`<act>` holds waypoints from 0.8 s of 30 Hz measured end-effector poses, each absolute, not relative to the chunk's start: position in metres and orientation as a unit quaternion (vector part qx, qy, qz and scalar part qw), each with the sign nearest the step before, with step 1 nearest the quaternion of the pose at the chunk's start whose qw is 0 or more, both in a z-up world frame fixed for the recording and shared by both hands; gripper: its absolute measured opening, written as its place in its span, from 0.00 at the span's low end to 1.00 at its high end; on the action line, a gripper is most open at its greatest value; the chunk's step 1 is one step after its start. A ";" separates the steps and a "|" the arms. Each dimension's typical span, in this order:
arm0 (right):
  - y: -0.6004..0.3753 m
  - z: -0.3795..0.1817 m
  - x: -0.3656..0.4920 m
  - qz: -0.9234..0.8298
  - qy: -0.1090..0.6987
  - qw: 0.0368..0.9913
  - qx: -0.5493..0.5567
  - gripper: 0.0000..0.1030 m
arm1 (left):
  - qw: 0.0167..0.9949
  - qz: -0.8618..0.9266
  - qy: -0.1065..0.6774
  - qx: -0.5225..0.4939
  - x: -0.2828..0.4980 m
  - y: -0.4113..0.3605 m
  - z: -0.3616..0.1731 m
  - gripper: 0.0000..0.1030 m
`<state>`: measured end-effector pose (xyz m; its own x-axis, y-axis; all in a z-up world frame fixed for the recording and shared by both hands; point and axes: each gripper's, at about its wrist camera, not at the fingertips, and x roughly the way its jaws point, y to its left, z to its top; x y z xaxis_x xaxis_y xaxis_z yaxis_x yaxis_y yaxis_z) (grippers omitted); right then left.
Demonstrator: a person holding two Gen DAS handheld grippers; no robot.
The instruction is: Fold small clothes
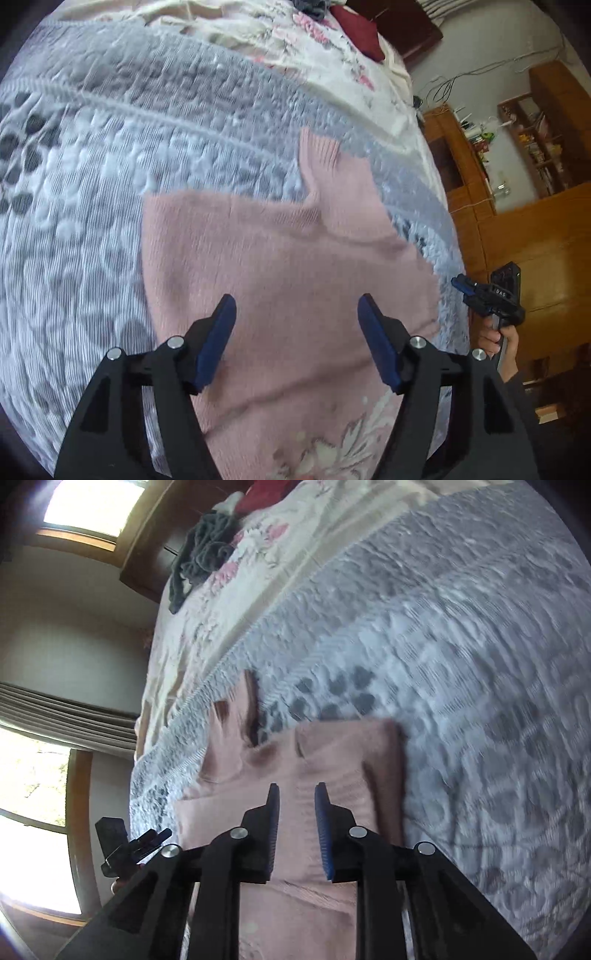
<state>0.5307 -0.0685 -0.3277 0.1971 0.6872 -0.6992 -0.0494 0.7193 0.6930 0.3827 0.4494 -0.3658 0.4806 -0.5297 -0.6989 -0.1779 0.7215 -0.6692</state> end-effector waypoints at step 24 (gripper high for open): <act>0.128 -0.418 0.696 0.289 0.627 0.686 0.229 0.34 | 0.774 -0.137 0.543 -0.294 0.612 0.415 -0.430 0.63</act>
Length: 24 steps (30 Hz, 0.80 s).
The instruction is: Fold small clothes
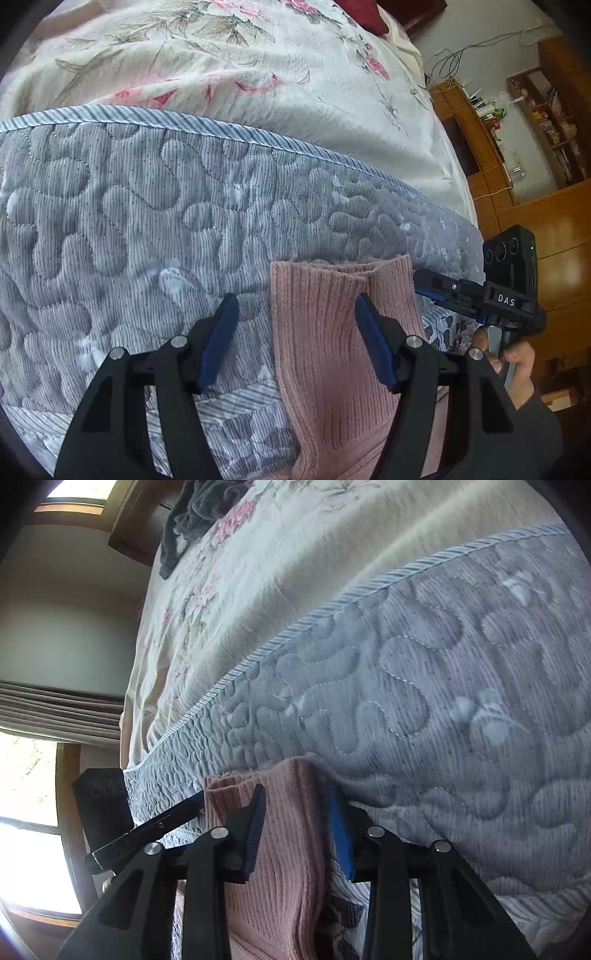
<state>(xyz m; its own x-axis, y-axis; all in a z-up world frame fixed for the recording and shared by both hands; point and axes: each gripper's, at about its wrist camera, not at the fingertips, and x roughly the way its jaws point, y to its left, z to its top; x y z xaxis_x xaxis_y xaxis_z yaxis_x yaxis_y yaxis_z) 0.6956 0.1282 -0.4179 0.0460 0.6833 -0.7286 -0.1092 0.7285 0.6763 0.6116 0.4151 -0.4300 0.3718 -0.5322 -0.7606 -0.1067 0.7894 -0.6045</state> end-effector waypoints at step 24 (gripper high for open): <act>0.106 -0.270 0.576 0.399 0.527 0.735 0.148 0.10 | 0.836 -0.202 0.452 -0.235 0.484 0.395 -0.283 0.06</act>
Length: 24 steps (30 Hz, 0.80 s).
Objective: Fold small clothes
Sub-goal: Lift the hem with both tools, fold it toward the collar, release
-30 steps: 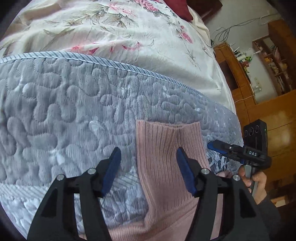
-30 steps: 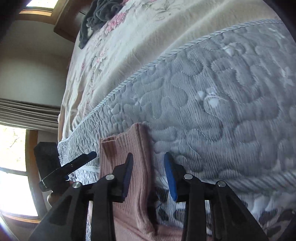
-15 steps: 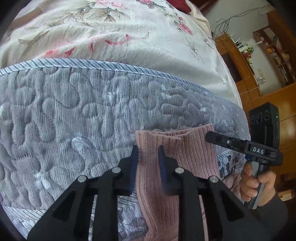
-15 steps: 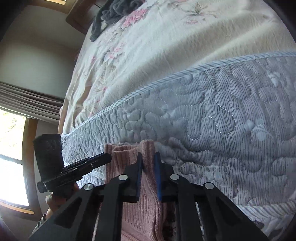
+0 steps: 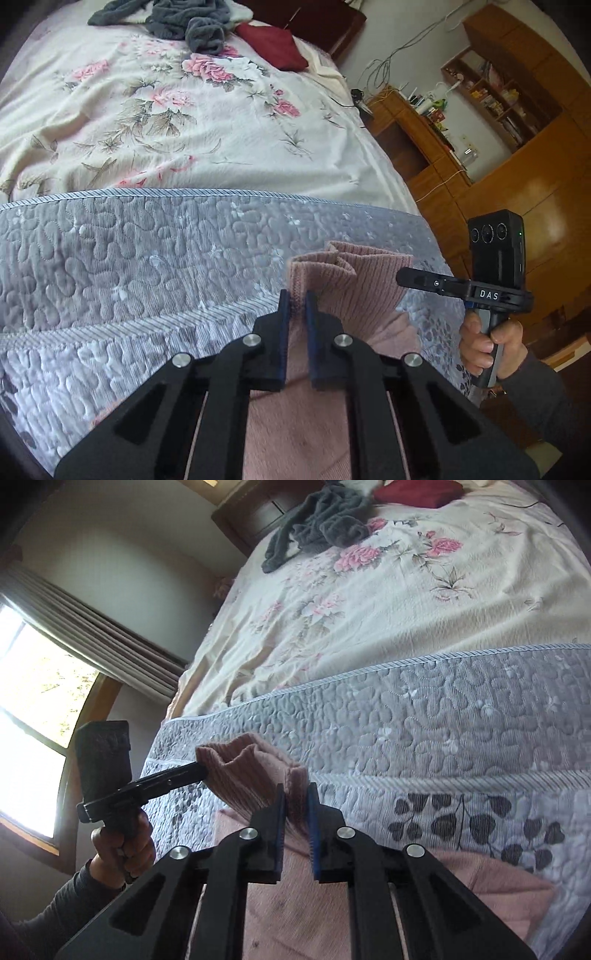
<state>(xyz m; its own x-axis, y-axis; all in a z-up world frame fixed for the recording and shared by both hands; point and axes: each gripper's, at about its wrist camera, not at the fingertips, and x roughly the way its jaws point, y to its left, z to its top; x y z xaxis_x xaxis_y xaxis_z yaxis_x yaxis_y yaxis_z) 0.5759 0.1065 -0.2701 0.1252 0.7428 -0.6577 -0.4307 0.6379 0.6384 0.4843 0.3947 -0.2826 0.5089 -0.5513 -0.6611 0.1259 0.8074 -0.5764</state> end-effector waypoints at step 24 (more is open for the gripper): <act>0.040 -0.349 0.396 0.339 0.625 0.681 0.173 0.29 | 0.754 -0.158 0.548 -0.326 0.307 0.371 -0.377 0.34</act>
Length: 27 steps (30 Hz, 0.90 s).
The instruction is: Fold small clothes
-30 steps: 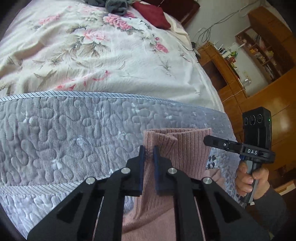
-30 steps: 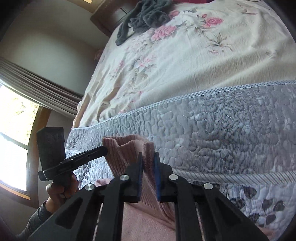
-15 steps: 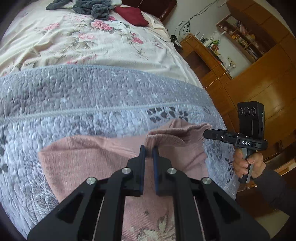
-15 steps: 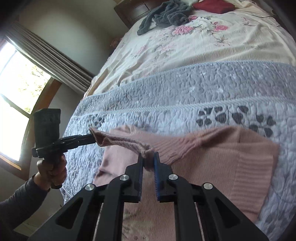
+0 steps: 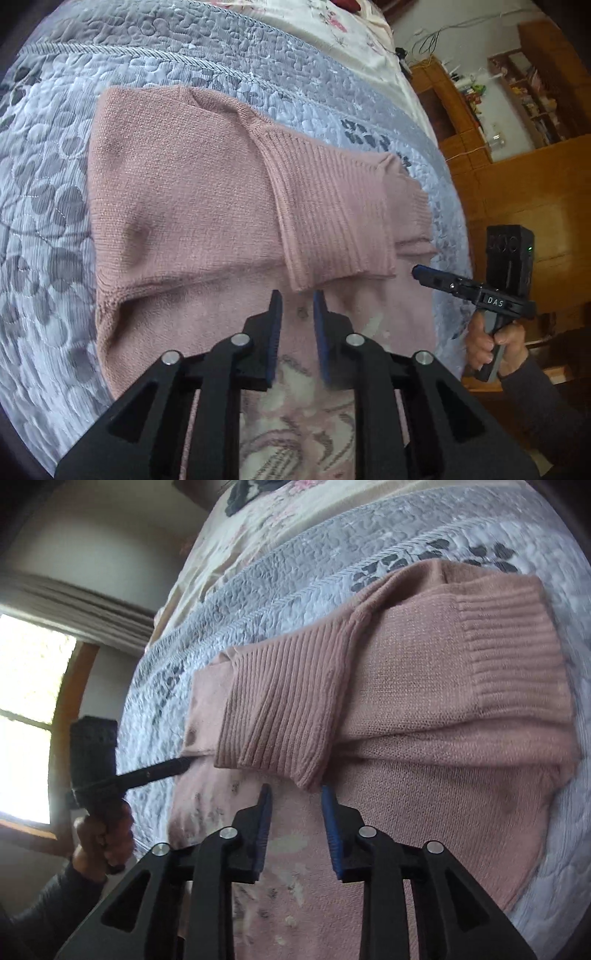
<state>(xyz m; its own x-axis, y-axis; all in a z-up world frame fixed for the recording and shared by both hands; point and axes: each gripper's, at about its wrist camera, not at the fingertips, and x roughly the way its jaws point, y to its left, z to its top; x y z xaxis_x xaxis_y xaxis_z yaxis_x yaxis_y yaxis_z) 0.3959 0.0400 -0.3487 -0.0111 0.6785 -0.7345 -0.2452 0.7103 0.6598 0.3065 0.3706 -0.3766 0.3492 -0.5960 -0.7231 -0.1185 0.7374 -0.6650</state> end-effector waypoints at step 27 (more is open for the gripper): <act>0.051 -0.343 0.400 0.313 0.601 0.717 0.164 0.21 | 0.774 -0.150 0.520 -0.329 0.321 0.343 -0.358 0.22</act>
<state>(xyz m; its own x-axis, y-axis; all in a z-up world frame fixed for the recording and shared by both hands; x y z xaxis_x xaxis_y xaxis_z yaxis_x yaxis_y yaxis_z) 0.3997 0.0514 -0.3426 0.0822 0.6458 -0.7591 -0.2528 0.7503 0.6109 0.3207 0.3425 -0.3577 0.4150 -0.5750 -0.7051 -0.1095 0.7377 -0.6661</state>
